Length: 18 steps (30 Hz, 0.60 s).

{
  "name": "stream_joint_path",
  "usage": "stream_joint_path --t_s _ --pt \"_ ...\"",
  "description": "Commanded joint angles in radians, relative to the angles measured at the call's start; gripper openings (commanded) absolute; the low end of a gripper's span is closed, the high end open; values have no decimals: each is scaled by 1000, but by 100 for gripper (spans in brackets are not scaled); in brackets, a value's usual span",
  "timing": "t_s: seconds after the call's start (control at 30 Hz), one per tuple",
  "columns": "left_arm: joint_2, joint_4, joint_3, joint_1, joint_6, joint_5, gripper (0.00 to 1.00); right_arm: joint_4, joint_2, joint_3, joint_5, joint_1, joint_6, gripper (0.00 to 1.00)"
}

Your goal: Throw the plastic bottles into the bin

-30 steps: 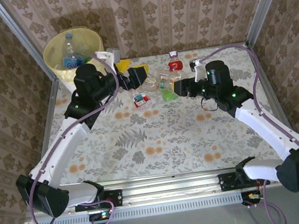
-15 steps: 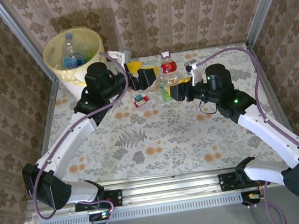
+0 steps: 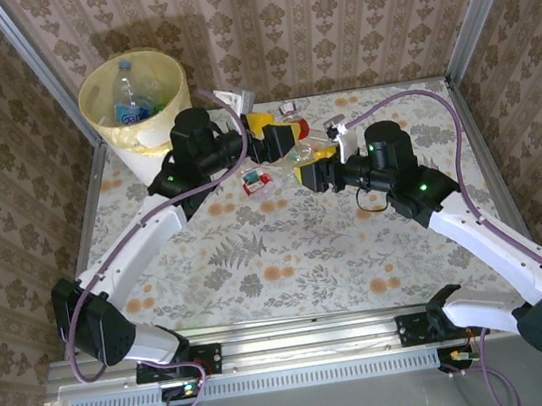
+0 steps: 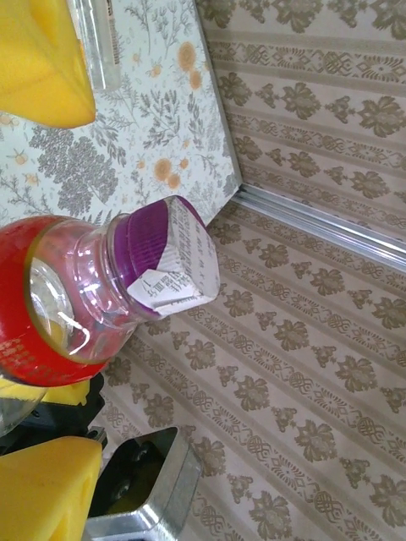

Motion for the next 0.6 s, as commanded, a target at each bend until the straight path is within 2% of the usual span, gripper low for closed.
stream_joint_path --t_s 0.0,0.57 --pt "12 3 45 -11 -22 31 91 43 -9 39 -2 14 -25 45" --pt "51 5 63 -17 -41 56 64 51 -8 33 -13 46 -37 45"
